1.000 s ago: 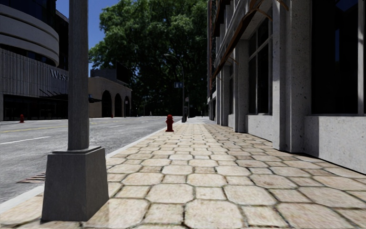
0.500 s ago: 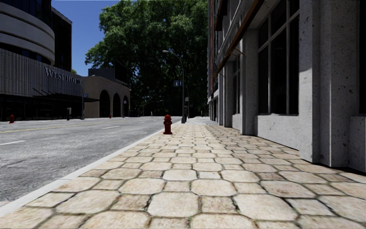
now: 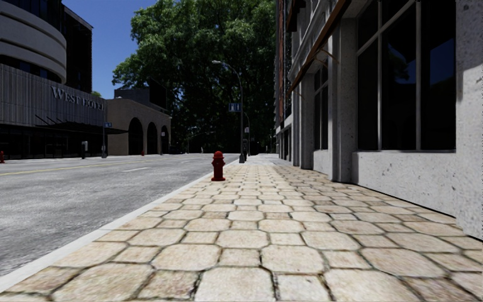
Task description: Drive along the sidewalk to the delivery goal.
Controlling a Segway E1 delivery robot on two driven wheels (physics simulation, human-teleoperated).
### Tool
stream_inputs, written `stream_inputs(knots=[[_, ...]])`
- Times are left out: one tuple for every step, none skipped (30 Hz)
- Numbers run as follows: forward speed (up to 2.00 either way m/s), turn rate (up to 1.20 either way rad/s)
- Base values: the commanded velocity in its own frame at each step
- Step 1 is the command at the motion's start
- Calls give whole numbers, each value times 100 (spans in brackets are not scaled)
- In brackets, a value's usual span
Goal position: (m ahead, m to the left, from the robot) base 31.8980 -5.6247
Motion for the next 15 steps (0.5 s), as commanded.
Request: stream_inputs(knots=[[200,0],[200,0],[200,0],[200,0],[200,0],[200,0],[200,0],[200,0],[200,0],[200,0],[200,0],[200,0],[200,0],[200,0],[200,0]])
